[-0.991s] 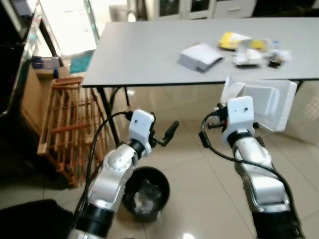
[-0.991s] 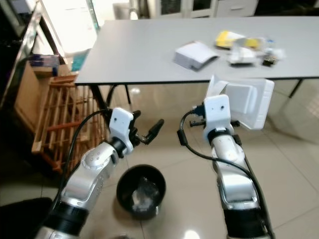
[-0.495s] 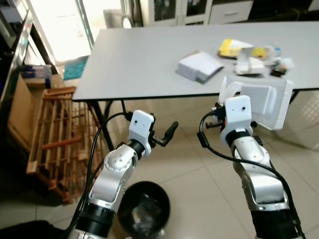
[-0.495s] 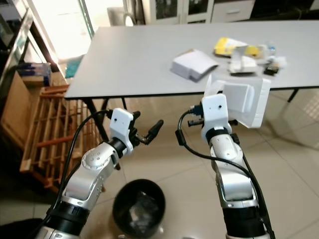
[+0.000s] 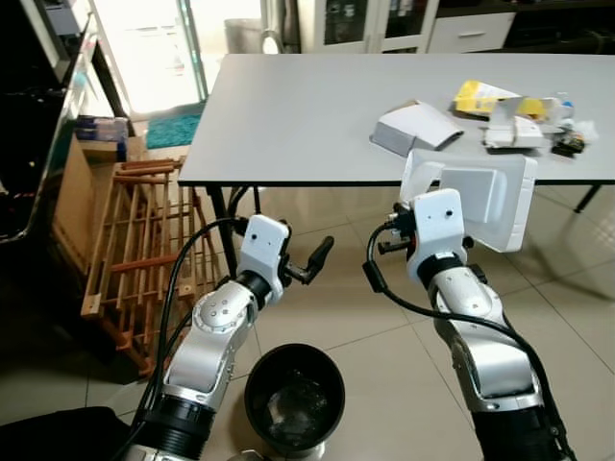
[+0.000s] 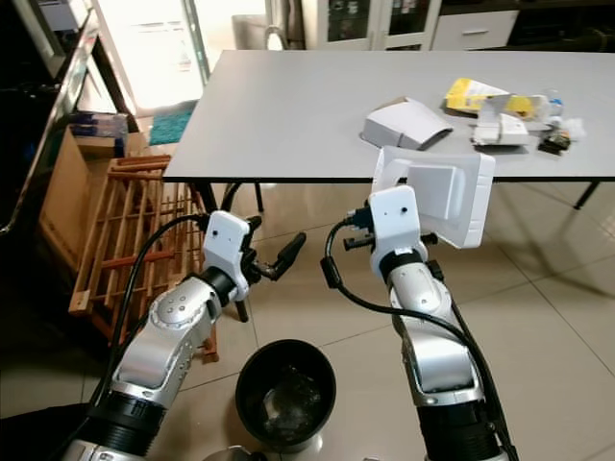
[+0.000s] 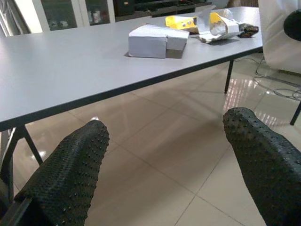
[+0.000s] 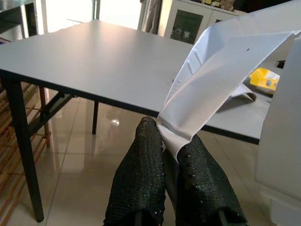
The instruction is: Picking trash to rubbish bin
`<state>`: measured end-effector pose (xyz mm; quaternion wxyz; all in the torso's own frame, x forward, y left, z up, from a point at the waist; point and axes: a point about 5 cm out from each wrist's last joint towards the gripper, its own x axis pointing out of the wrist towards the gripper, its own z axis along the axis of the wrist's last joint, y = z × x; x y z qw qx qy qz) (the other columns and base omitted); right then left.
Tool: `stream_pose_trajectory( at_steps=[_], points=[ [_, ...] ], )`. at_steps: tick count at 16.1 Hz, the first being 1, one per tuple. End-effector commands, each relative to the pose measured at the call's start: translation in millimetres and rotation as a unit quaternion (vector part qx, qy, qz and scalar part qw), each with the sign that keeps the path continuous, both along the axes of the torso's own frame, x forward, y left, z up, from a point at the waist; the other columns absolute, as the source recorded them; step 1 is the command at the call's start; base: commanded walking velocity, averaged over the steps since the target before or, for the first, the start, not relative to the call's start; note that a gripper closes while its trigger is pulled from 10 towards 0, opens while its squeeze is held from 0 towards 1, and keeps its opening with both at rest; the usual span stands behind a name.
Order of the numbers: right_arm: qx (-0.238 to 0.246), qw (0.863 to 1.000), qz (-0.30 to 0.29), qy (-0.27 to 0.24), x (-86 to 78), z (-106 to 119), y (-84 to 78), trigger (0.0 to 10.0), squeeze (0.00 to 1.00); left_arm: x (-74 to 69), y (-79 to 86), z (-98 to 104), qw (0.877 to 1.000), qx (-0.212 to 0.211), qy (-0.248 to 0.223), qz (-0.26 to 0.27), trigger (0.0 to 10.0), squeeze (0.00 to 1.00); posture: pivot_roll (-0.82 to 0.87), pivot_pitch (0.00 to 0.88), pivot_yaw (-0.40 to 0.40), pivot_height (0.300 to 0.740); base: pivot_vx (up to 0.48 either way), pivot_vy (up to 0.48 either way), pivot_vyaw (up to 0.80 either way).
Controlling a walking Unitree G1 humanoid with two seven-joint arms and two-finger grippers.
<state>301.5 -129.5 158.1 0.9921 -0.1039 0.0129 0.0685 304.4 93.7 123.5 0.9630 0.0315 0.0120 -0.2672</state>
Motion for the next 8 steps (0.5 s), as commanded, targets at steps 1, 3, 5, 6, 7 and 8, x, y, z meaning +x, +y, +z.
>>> stream_pose_trajectory(
  at_steps=[1,3,5,6,7,8],
  points=[
    [0.002,1.000,0.004,-0.010,-1.1,4,0.6,10.0,0.00,-1.0,3.8,1,1.000,0.009,-0.011,0.006,10.0,0.00,-0.03,0.094,0.026,0.740,0.000,0.000,0.00],
    [0.001,1.000,0.005,-0.009,-1.4,2,1.4,10.0,0.00,-0.3,11.3,-1,1.000,0.017,-0.009,0.011,10.0,0.00,-0.03,0.096,0.027,0.740,0.000,0.000,0.00],
    [0.003,1.000,0.005,-0.006,-1.9,-1,3.1,10.0,0.00,0.7,21.0,-2,0.999,0.029,-0.008,0.017,10.0,0.00,-0.02,0.102,0.035,0.740,0.000,0.000,0.44],
    [0.004,1.000,0.005,-0.005,-2.2,-2,3.9,10.0,0.00,1.2,24.7,-2,0.999,0.033,-0.007,0.022,10.0,0.00,-0.02,0.103,0.038,0.740,0.000,0.000,0.45],
    [0.007,1.000,0.005,-0.003,-2.5,-3,4.7,10.0,0.00,0.5,27.4,-3,0.999,0.037,-0.006,0.023,10.0,0.00,-0.02,0.106,0.041,0.740,0.000,0.000,0.47],
    [0.008,1.000,0.005,-0.002,-3.0,-4,5.4,10.0,0.00,-0.8,29.3,-5,0.999,0.039,-0.005,0.023,10.0,0.00,-0.02,0.109,0.045,0.740,0.000,0.000,0.55]
  ],
)
